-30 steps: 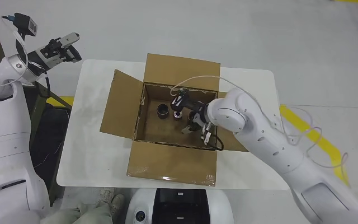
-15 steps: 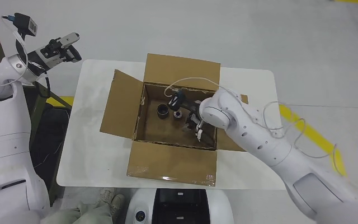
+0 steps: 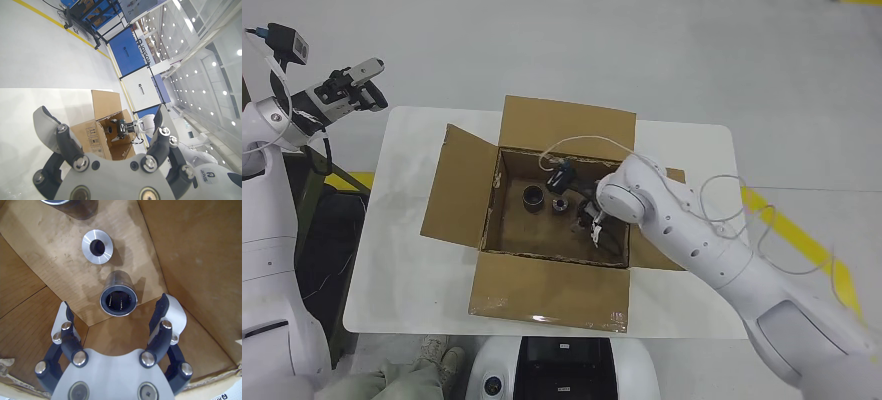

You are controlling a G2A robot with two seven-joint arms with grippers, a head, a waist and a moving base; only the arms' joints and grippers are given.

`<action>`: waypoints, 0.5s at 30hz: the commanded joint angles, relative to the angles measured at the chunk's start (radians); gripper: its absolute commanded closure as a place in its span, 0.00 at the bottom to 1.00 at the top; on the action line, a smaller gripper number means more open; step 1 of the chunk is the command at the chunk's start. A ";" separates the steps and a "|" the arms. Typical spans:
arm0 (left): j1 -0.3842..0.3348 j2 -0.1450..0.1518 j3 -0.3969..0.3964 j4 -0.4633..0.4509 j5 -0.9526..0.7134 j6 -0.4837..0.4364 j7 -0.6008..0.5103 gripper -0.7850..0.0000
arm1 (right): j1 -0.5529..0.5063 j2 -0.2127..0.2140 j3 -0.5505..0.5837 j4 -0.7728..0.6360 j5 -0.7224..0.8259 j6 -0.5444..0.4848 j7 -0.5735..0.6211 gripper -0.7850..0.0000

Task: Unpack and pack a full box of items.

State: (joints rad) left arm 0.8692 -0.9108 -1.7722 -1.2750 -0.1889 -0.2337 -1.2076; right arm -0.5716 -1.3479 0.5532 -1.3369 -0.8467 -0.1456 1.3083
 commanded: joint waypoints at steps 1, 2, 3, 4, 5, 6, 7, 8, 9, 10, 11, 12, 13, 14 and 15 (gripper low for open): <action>0.000 0.000 0.000 0.000 0.000 0.000 0.000 0.00 | 0.010 -0.007 -0.006 0.022 -0.002 0.003 0.009 0.00; 0.000 0.000 0.000 0.000 0.000 0.000 0.000 0.00 | 0.014 -0.011 -0.010 0.030 -0.001 0.001 0.011 0.00; 0.000 0.000 0.000 0.000 0.000 0.000 0.000 0.00 | 0.017 -0.015 -0.013 0.038 0.001 -0.001 0.012 0.00; 0.000 0.000 0.000 0.000 0.000 0.000 0.000 0.00 | 0.020 -0.018 -0.017 0.047 0.002 -0.002 0.012 0.00; 0.000 0.000 0.000 0.000 0.000 0.000 0.000 0.00 | 0.023 -0.022 -0.021 0.056 0.003 -0.003 0.012 0.00; 0.000 0.000 0.000 0.000 0.000 0.000 0.000 0.00 | 0.025 -0.026 -0.024 0.064 0.004 -0.004 0.009 0.00; 0.000 0.000 0.000 0.000 0.000 0.000 0.000 0.00 | 0.027 -0.029 -0.027 0.073 0.005 -0.006 0.008 0.00; 0.000 0.000 0.000 0.000 0.000 0.000 0.000 0.00 | 0.029 -0.033 -0.030 0.083 0.007 -0.007 0.006 0.00; 0.000 0.000 0.000 0.000 0.000 0.000 0.000 0.00 | 0.031 -0.036 -0.032 0.092 0.008 -0.009 0.003 0.02; 0.000 0.000 0.000 0.000 0.000 0.000 0.000 0.00 | 0.032 -0.039 -0.033 0.101 0.011 -0.009 0.000 0.04; 0.000 0.000 0.000 0.000 0.000 0.000 0.000 0.00 | 0.033 -0.042 -0.035 0.110 0.011 -0.010 -0.003 0.04; 0.000 0.000 0.000 0.000 0.000 0.000 0.000 0.00 | 0.034 -0.045 -0.037 0.117 0.012 -0.011 -0.006 0.05; 0.000 0.000 0.000 0.000 0.000 0.000 0.000 0.00 | 0.034 -0.048 -0.038 0.124 0.013 -0.013 -0.008 0.07; 0.000 0.000 0.000 0.000 0.000 0.000 0.000 0.00 | 0.035 -0.050 -0.039 0.130 0.014 -0.014 -0.009 0.07; 0.000 0.000 0.000 0.000 0.000 0.000 0.000 0.00 | 0.036 -0.053 -0.040 0.137 0.014 -0.016 -0.011 0.09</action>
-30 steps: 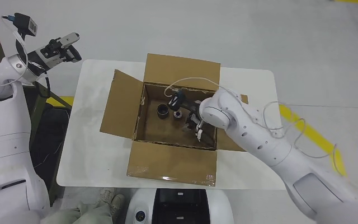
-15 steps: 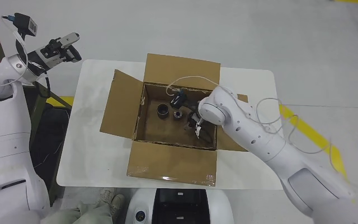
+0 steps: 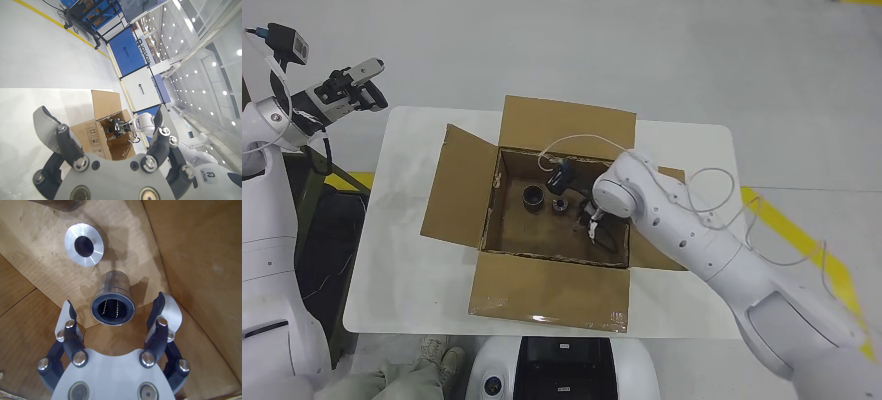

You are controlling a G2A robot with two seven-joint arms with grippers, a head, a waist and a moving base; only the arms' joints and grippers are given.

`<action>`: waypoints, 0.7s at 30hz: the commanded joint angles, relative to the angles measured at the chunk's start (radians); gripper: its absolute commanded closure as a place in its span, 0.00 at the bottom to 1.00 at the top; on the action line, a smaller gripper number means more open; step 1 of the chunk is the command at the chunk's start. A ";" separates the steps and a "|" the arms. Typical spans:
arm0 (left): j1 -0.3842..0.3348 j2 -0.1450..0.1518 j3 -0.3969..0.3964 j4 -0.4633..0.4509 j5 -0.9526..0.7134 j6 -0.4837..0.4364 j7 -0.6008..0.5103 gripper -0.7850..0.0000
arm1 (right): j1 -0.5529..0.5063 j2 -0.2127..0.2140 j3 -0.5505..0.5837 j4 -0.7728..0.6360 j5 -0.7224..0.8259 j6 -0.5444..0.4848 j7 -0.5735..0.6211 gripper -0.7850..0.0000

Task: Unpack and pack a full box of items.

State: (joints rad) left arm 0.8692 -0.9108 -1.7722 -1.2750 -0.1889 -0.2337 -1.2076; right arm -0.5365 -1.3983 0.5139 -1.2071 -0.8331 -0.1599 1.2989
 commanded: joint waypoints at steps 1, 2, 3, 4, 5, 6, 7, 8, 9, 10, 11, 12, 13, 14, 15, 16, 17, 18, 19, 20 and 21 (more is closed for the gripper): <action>0.000 0.000 0.000 0.000 0.000 0.000 0.000 0.00 | 0.001 -0.005 -0.002 0.013 0.000 -0.003 -0.003 0.16; 0.000 0.000 0.000 0.000 0.000 0.000 0.000 0.00 | 0.002 -0.007 -0.002 0.018 -0.001 -0.004 -0.005 0.22; 0.000 0.000 0.000 0.000 0.000 0.000 0.000 0.00 | 0.002 -0.009 -0.002 0.022 0.000 -0.006 -0.005 0.26; 0.000 0.000 0.000 0.000 0.000 0.000 0.000 0.00 | 0.003 -0.010 -0.003 0.026 -0.001 -0.008 -0.006 0.30; 0.000 0.000 0.000 0.000 0.000 0.000 0.000 0.00 | 0.003 -0.012 -0.003 0.030 -0.001 -0.010 -0.007 0.31; 0.000 0.000 0.000 0.000 0.000 0.000 0.000 0.00 | 0.004 -0.014 -0.004 0.033 -0.001 -0.012 -0.007 0.29; 0.000 0.000 0.000 0.000 0.000 0.000 0.000 0.00 | 0.004 -0.016 -0.005 0.037 0.000 -0.015 -0.007 0.30; 0.000 0.000 0.000 0.000 0.000 0.000 0.000 0.00 | 0.005 -0.018 -0.005 0.040 0.000 -0.017 -0.006 0.33; 0.000 0.000 0.000 0.000 0.000 0.000 0.000 0.00 | 0.006 -0.020 -0.005 0.042 -0.001 -0.019 -0.005 0.38; 0.000 0.000 0.000 0.000 0.000 0.000 0.000 0.00 | 0.006 -0.021 -0.005 0.045 -0.001 -0.020 -0.005 0.51; 0.000 0.000 0.000 0.000 0.000 0.000 0.000 0.00 | 0.008 -0.023 -0.006 0.045 -0.005 -0.022 -0.001 0.61; 0.000 0.000 0.000 0.000 0.000 0.000 0.000 0.00 | 0.009 -0.024 -0.009 0.044 -0.014 -0.022 0.006 0.76; 0.000 0.000 0.000 0.000 0.000 0.000 0.000 0.00 | 0.009 -0.025 -0.011 0.040 -0.019 -0.020 0.011 0.87; 0.000 0.000 0.000 0.000 0.000 0.000 0.000 0.00 | 0.009 -0.027 -0.011 0.035 -0.022 -0.020 0.015 1.00; 0.000 0.000 0.000 0.000 0.000 0.000 0.000 0.00 | 0.008 -0.027 -0.010 0.031 -0.023 -0.020 0.018 1.00; 0.000 0.000 0.000 0.000 0.000 0.000 0.000 0.00 | 0.007 -0.028 -0.009 0.027 -0.025 -0.020 0.022 1.00; 0.000 0.000 0.000 0.000 0.000 0.000 0.000 0.00 | 0.006 -0.027 -0.007 0.022 -0.026 -0.018 0.026 1.00; 0.000 0.000 0.000 0.000 0.000 0.000 0.000 0.00 | 0.005 -0.027 -0.004 0.014 -0.028 -0.018 0.030 1.00; 0.000 0.000 0.000 0.000 0.000 0.000 0.000 0.00 | 0.003 -0.026 0.000 0.003 -0.028 -0.019 0.031 1.00; 0.000 0.000 0.000 0.000 0.000 0.000 0.000 0.00 | 0.000 -0.024 0.005 -0.009 -0.028 -0.022 0.036 1.00; 0.000 0.000 0.000 0.000 0.000 0.000 0.000 0.00 | -0.003 -0.022 0.010 -0.023 -0.031 -0.022 0.042 1.00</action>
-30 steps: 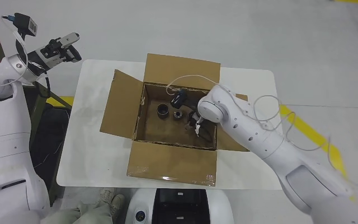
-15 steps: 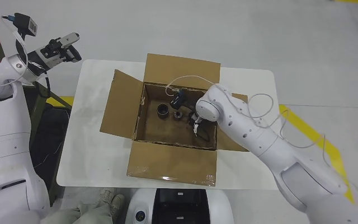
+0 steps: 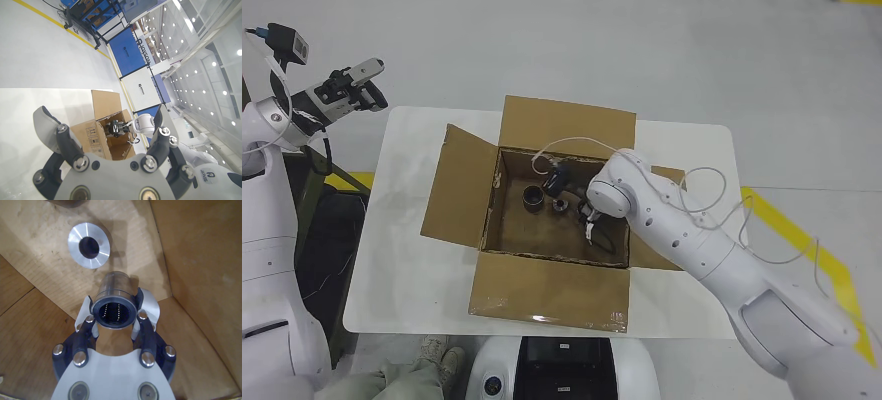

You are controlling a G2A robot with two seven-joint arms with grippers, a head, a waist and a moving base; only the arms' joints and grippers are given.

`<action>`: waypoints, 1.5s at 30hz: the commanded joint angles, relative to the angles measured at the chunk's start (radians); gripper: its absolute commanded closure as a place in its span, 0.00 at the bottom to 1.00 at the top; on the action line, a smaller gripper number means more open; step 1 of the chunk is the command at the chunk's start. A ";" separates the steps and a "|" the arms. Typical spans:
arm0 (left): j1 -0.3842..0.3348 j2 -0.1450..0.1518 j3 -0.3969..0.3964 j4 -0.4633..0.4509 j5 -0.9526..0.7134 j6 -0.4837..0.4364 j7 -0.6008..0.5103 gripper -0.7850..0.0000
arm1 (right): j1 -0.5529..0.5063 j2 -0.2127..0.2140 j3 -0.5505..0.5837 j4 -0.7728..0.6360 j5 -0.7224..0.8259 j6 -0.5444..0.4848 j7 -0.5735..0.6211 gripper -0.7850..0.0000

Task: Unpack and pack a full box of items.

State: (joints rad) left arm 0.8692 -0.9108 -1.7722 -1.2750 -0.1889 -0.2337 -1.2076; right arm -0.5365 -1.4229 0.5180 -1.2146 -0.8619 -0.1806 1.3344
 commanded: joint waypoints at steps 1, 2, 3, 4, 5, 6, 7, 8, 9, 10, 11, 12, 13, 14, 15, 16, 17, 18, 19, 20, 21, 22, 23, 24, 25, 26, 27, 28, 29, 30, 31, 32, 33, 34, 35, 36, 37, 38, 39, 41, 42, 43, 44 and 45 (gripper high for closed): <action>0.000 0.000 0.000 0.000 0.000 0.000 0.000 0.00 | -0.006 0.005 0.011 -0.030 -0.005 0.000 0.014 1.00; 0.000 0.000 0.000 0.000 0.000 0.000 0.000 0.00 | -0.010 0.008 0.017 -0.046 -0.010 0.003 0.023 1.00; 0.000 0.000 0.000 0.000 0.000 0.000 0.000 0.00 | -0.014 0.011 0.021 -0.066 -0.016 0.006 0.034 1.00; 0.000 0.000 0.000 0.000 0.000 0.000 0.000 0.00 | -0.019 0.014 0.027 -0.086 -0.024 0.009 0.043 1.00; 0.000 0.000 0.000 0.000 0.000 0.000 0.000 0.00 | -0.025 0.017 0.033 -0.108 -0.029 0.013 0.053 1.00; 0.000 0.000 0.000 0.000 0.000 0.000 0.000 0.00 | -0.032 0.021 0.040 -0.131 -0.034 0.016 0.062 1.00; 0.000 0.000 0.000 0.000 0.000 0.000 0.000 0.00 | -0.038 0.025 0.048 -0.155 -0.039 0.018 0.071 1.00; 0.000 0.000 0.000 0.000 0.000 0.000 0.000 0.00 | -0.046 0.030 0.056 -0.180 -0.045 0.021 0.080 1.00; 0.000 0.000 0.000 0.000 0.000 0.000 0.000 0.00 | -0.054 0.034 0.065 -0.206 -0.051 0.023 0.088 1.00; 0.000 0.000 0.000 0.000 0.000 0.000 0.000 0.00 | -0.062 0.039 0.074 -0.234 -0.058 0.023 0.094 1.00; 0.000 0.000 0.000 0.000 0.000 0.000 0.000 0.00 | -0.073 0.044 0.085 -0.263 -0.064 0.025 0.097 1.00; 0.000 0.000 0.000 0.000 0.000 0.000 0.000 0.00 | -0.084 0.050 0.096 -0.293 -0.070 0.025 0.101 1.00; 0.000 0.000 0.000 0.000 0.000 0.000 0.000 0.00 | -0.095 0.055 0.107 -0.321 -0.080 0.027 0.107 1.00; 0.000 0.000 0.000 0.000 0.000 0.000 0.000 0.00 | -0.106 0.061 0.119 -0.352 -0.092 0.032 0.111 1.00; 0.000 0.000 0.000 0.000 0.000 0.000 0.000 0.00 | -0.119 0.066 0.130 -0.381 -0.100 0.035 0.116 1.00; 0.000 0.000 0.000 0.000 0.000 0.000 0.000 0.00 | -0.131 0.071 0.142 -0.410 -0.105 0.037 0.118 1.00; 0.000 0.000 0.000 0.000 0.000 0.000 0.000 0.00 | -0.143 0.076 0.154 -0.438 -0.112 0.039 0.116 1.00; 0.000 0.000 0.000 0.000 0.000 0.000 0.000 0.00 | -0.155 0.080 0.167 -0.466 -0.118 0.041 0.113 1.00; 0.000 0.000 0.000 0.000 0.000 0.000 0.000 0.00 | -0.169 0.085 0.181 -0.493 -0.123 0.044 0.107 1.00; 0.000 0.000 0.000 0.000 0.000 0.000 0.000 0.00 | -0.182 0.089 0.194 -0.520 -0.129 0.046 0.101 1.00; 0.000 0.000 0.000 0.000 0.000 0.000 0.000 0.00 | -0.196 0.094 0.207 -0.548 -0.134 0.048 0.093 1.00; 0.000 0.000 0.000 0.000 0.000 0.000 0.000 0.00 | -0.210 0.098 0.220 -0.575 -0.139 0.048 0.080 1.00; 0.000 0.000 0.000 0.000 0.000 0.000 0.000 0.00 | -0.225 0.102 0.235 -0.599 -0.141 0.050 0.065 1.00; 0.000 0.000 0.000 0.000 0.000 0.000 0.000 0.00 | -0.240 0.106 0.251 -0.621 -0.145 0.051 0.050 1.00; 0.000 0.000 0.000 0.000 0.000 0.000 0.000 0.00 | -0.254 0.110 0.265 -0.642 -0.151 0.052 0.038 1.00; 0.000 0.000 0.000 0.000 0.000 0.000 0.000 0.00 | -0.269 0.114 0.280 -0.662 -0.154 0.053 0.023 1.00; 0.000 0.000 0.000 0.000 0.000 0.000 0.000 0.00 | -0.283 0.117 0.294 -0.681 -0.155 0.052 0.006 1.00; 0.000 0.000 0.000 0.000 0.000 0.000 0.000 0.00 | -0.298 0.121 0.307 -0.699 -0.155 0.047 -0.009 1.00; 0.000 0.000 0.000 0.000 0.000 0.000 0.000 0.00 | -0.313 0.124 0.321 -0.716 -0.148 0.040 -0.028 1.00; 0.000 0.000 0.000 0.000 0.000 0.000 0.000 0.00 | -0.326 0.127 0.336 -0.731 -0.144 0.034 -0.048 1.00; 0.000 0.000 0.000 0.000 0.000 0.000 0.000 0.00 | -0.339 0.130 0.350 -0.744 -0.144 0.029 -0.062 1.00; 0.000 0.000 0.000 0.000 0.000 0.000 0.000 0.00 | -0.351 0.133 0.362 -0.759 -0.148 0.026 -0.075 1.00; 0.000 0.000 0.000 0.000 0.000 0.000 0.000 0.00 | -0.362 0.135 0.372 -0.776 -0.151 0.024 -0.091 1.00; 0.000 0.000 0.000 0.000 0.000 0.000 0.000 0.00 | -0.374 0.138 0.381 -0.790 -0.156 0.022 -0.104 1.00; 0.000 0.000 0.000 0.000 0.000 0.000 0.000 0.00 | -0.385 0.140 0.389 -0.801 -0.160 0.021 -0.112 1.00; 0.000 0.000 0.000 0.000 0.000 0.000 0.000 0.00 | -0.394 0.142 0.397 -0.812 -0.167 0.020 -0.118 1.00; 0.000 0.000 0.000 0.000 0.000 0.000 0.000 0.00 | -0.403 0.144 0.404 -0.821 -0.179 0.025 -0.118 1.00; 0.000 0.000 0.000 0.000 0.000 0.000 0.000 0.00 | -0.412 0.146 0.411 -0.832 -0.190 0.032 -0.116 1.00; 0.000 0.000 0.000 0.000 0.000 0.000 0.000 0.00 | -0.423 0.148 0.419 -0.844 -0.198 0.039 -0.114 1.00; 0.000 0.000 0.000 0.000 0.000 0.000 0.000 0.00 | -0.449 0.154 0.439 -0.869 -0.213 0.051 -0.106 1.00; 0.000 0.000 0.000 0.000 0.000 0.000 0.000 0.00 | -0.463 0.157 0.451 -0.884 -0.222 0.057 -0.099 1.00; 0.000 0.000 0.000 0.000 0.000 0.000 0.000 0.00 | -0.480 0.160 0.463 -0.901 -0.231 0.062 -0.093 1.00; 0.000 0.000 0.000 0.000 0.000 0.000 0.000 0.00 | -0.499 0.163 0.476 -0.922 -0.234 0.064 -0.091 1.00; 0.000 0.000 0.000 0.000 0.000 0.000 0.000 0.00 | -0.518 0.167 0.491 -0.945 -0.238 0.064 -0.092 1.00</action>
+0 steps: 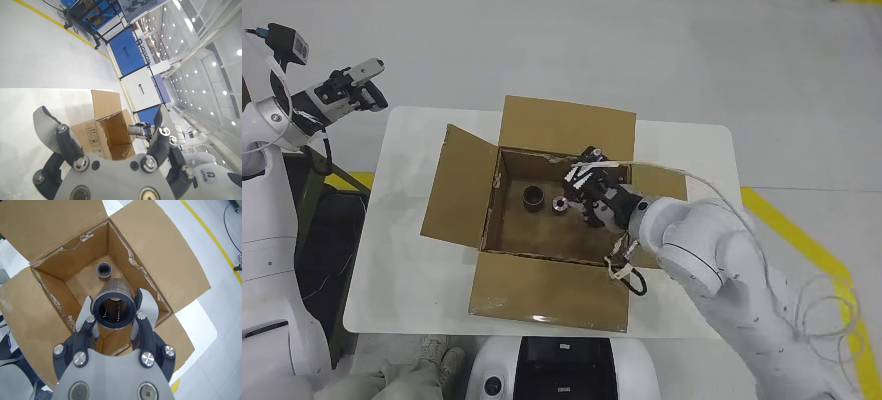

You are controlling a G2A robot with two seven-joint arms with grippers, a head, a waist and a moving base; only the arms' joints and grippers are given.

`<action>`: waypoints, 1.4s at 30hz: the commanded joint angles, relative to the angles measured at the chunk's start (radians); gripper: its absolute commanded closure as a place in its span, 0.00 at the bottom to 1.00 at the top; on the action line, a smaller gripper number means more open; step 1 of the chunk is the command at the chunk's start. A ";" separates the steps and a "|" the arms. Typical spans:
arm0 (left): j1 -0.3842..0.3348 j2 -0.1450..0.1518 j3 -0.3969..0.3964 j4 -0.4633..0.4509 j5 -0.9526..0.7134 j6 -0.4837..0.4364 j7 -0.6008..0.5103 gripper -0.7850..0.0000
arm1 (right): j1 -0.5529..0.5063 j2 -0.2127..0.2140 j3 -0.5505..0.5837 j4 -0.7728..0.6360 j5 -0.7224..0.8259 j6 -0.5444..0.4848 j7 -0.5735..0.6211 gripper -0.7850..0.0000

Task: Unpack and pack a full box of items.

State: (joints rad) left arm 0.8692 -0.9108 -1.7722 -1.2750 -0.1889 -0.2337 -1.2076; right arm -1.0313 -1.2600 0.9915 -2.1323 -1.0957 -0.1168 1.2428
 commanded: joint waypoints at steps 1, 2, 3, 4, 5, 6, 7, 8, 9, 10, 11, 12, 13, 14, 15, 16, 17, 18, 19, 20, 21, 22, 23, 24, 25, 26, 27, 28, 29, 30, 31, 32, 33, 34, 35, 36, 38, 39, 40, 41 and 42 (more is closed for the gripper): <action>0.000 0.000 0.000 0.000 0.000 0.000 0.000 0.00 | -0.044 0.008 0.035 -0.050 -0.015 0.003 0.000 1.00; 0.000 0.000 0.000 0.000 0.000 0.000 0.000 0.00 | -0.065 0.012 0.051 -0.074 -0.029 0.008 0.002 1.00; 0.000 0.000 0.000 0.000 0.000 0.000 0.000 0.00 | -0.087 0.015 0.066 -0.098 -0.044 0.014 0.003 1.00; 0.000 0.000 0.000 0.000 0.000 0.000 0.000 0.00 | -0.109 0.019 0.081 -0.119 -0.057 0.021 0.002 1.00; 0.000 0.000 0.000 0.000 0.000 0.000 0.000 0.00 | -0.130 0.022 0.097 -0.139 -0.068 0.027 0.000 1.00; 0.000 0.000 0.000 0.000 0.000 0.000 0.000 0.00 | -0.152 0.025 0.112 -0.157 -0.077 0.031 -0.001 1.00; 0.000 0.000 0.000 0.000 0.000 0.000 0.000 0.00 | -0.172 0.028 0.128 -0.174 -0.086 0.034 -0.003 1.00; 0.000 0.000 0.000 0.000 0.000 0.000 0.000 0.00 | -0.192 0.031 0.145 -0.190 -0.094 0.037 -0.004 1.00; 0.000 0.000 0.000 0.000 0.000 0.000 0.000 0.00 | -0.212 0.033 0.161 -0.207 -0.102 0.040 -0.005 1.00; 0.000 0.000 0.000 0.000 0.000 0.000 0.000 0.00 | -0.230 0.036 0.177 -0.218 -0.108 0.040 -0.008 1.00; 0.000 0.000 0.000 0.000 0.000 0.000 0.000 0.00 | -0.244 0.038 0.192 -0.218 -0.111 0.038 -0.017 1.00; 0.000 0.000 0.000 0.000 0.000 0.000 0.000 0.00 | -0.256 0.040 0.207 -0.218 -0.113 0.036 -0.025 1.00; 0.000 0.000 0.000 0.000 0.000 0.000 0.000 0.00 | -0.268 0.042 0.221 -0.218 -0.115 0.035 -0.033 1.00; 0.000 0.000 0.000 0.000 0.000 0.000 0.000 0.00 | -0.280 0.043 0.234 -0.218 -0.117 0.034 -0.038 1.00; 0.000 0.000 0.000 0.000 0.000 0.000 0.000 0.00 | -0.291 0.045 0.248 -0.218 -0.121 0.035 -0.043 1.00; 0.000 0.000 0.000 0.000 0.000 0.000 0.000 0.00 | -0.302 0.046 0.259 -0.218 -0.123 0.035 -0.049 1.00; 0.000 0.000 0.000 0.000 0.000 0.000 0.000 0.00 | -0.312 0.048 0.268 -0.218 -0.123 0.033 -0.056 1.00; 0.000 0.000 0.000 0.000 0.000 0.000 0.000 0.00 | -0.322 0.049 0.278 -0.218 -0.124 0.033 -0.061 1.00; 0.000 0.000 0.000 0.000 0.000 0.000 0.000 0.00 | -0.330 0.050 0.284 -0.218 -0.126 0.032 -0.065 1.00; 0.000 0.000 0.000 0.000 0.000 0.000 0.000 0.00 | -0.336 0.051 0.290 -0.218 -0.127 0.030 -0.069 1.00; 0.000 0.000 0.000 0.000 0.000 0.000 0.000 0.00 | -0.341 0.052 0.295 -0.218 -0.126 0.028 -0.073 1.00; 0.000 0.000 0.000 0.000 0.000 0.000 0.000 0.00 | -0.345 0.052 0.298 -0.218 -0.126 0.025 -0.076 1.00; 0.000 0.000 0.000 0.000 0.000 0.000 0.000 0.00 | -0.348 0.053 0.301 -0.218 -0.127 0.025 -0.078 1.00; 0.000 0.000 0.000 0.000 0.000 0.000 0.000 0.00 | -0.351 0.053 0.301 -0.218 -0.126 0.025 -0.079 1.00; 0.000 0.000 0.000 0.000 0.000 0.000 0.000 0.00 | -0.351 0.053 0.301 -0.218 -0.126 0.025 -0.079 1.00; 0.000 0.000 0.000 0.000 0.000 0.000 0.000 0.00 | -0.351 0.053 0.301 -0.218 -0.126 0.025 -0.079 1.00; 0.000 0.000 0.000 0.000 0.000 0.000 0.000 0.00 | -0.351 0.053 0.301 -0.218 -0.126 0.025 -0.079 1.00; 0.000 0.000 0.000 0.000 0.000 0.000 0.000 0.00 | -0.351 0.053 0.301 -0.218 -0.126 0.025 -0.079 1.00; 0.000 0.000 0.000 0.000 0.000 0.000 0.000 0.00 | -0.351 0.053 0.301 -0.218 -0.126 0.025 -0.079 1.00; 0.000 0.000 0.000 0.000 0.000 0.000 0.000 0.00 | -0.351 0.053 0.301 -0.218 -0.126 0.025 -0.079 1.00; 0.000 0.000 0.000 0.000 0.000 0.000 0.000 0.00 | -0.351 0.053 0.301 -0.218 -0.126 0.025 -0.079 1.00; 0.000 0.000 0.000 0.000 0.000 0.000 0.000 0.00 | -0.351 0.053 0.301 -0.218 -0.126 0.025 -0.079 1.00; 0.000 0.000 0.000 0.000 0.000 0.000 0.000 0.00 | -0.351 0.053 0.301 -0.218 -0.126 0.025 -0.079 1.00; 0.000 0.000 0.000 0.000 0.000 0.000 0.000 0.00 | -0.351 0.053 0.301 -0.218 -0.126 0.025 -0.079 1.00; 0.000 0.000 0.000 0.000 0.000 0.000 0.000 0.00 | -0.351 0.053 0.301 -0.218 -0.126 0.025 -0.079 1.00; 0.000 0.000 0.000 0.000 0.000 0.000 0.000 0.00 | -0.351 0.053 0.301 -0.218 -0.126 0.025 -0.079 1.00; 0.000 0.000 0.000 0.000 0.000 0.000 0.000 0.00 | -0.351 0.053 0.301 -0.218 -0.126 0.025 -0.079 1.00; 0.000 0.000 0.000 0.000 0.000 0.000 0.000 0.00 | -0.351 0.053 0.301 -0.218 -0.126 0.025 -0.079 1.00; 0.000 0.000 0.000 0.000 0.000 0.000 0.000 0.00 | -0.351 0.053 0.301 -0.218 -0.126 0.025 -0.079 1.00; 0.000 0.000 0.000 0.000 0.000 0.000 0.000 0.00 | -0.351 0.053 0.301 -0.218 -0.126 0.025 -0.079 1.00; 0.000 0.000 0.000 0.000 0.000 0.000 0.000 0.00 | -0.351 0.053 0.301 -0.218 -0.126 0.025 -0.079 1.00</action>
State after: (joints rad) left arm 0.8692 -0.9108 -1.7722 -1.2750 -0.1889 -0.2337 -1.2076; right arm -1.3821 -1.2066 1.2927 -2.3500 -1.2216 -0.0922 1.1638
